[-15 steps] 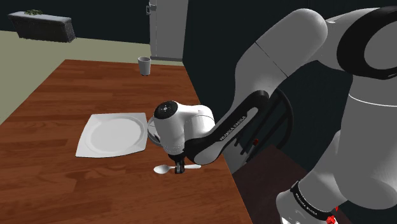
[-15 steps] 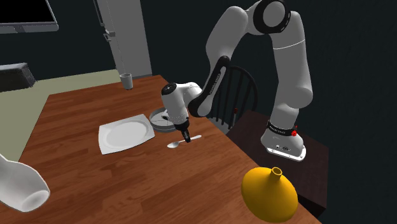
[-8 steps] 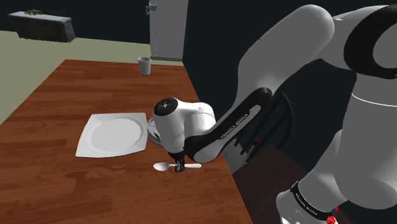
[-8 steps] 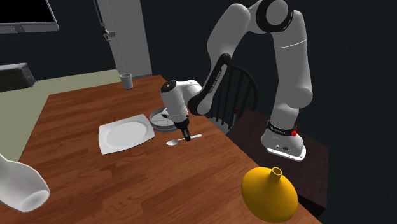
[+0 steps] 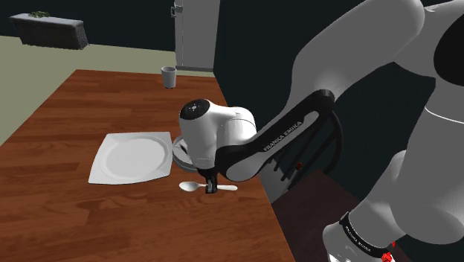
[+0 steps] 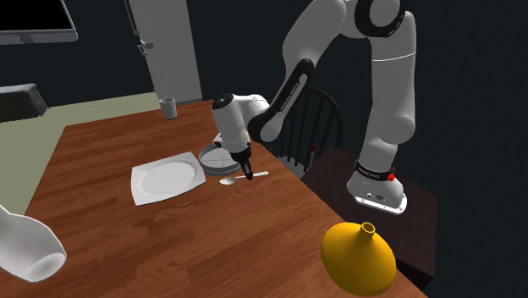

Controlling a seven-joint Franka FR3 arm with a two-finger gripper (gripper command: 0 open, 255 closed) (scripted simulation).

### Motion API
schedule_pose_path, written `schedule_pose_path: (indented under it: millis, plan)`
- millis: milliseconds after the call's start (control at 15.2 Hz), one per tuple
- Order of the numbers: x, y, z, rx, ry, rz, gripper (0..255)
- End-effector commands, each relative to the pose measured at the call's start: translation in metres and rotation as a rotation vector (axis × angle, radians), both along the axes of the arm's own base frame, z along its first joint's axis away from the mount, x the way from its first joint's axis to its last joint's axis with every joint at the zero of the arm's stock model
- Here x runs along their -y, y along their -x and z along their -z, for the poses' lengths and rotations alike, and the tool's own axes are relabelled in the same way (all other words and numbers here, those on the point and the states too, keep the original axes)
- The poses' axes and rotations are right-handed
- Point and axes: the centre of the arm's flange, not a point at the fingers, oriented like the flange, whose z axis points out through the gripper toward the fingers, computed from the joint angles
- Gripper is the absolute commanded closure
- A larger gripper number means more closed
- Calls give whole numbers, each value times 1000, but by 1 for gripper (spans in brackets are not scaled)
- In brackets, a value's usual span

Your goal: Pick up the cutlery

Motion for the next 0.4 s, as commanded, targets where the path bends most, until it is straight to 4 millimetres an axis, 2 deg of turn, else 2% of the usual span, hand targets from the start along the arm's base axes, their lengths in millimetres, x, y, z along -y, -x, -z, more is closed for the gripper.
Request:
schedule_pose_path:
  millis: [0, 198, 330]
  plan:
    - [0, 0, -10, 0, 0, 0, 255]
    - [0, 0, -26, 0, 0, 0, 255]
    - [0, 0, -27, -1, 0, 0, 255]
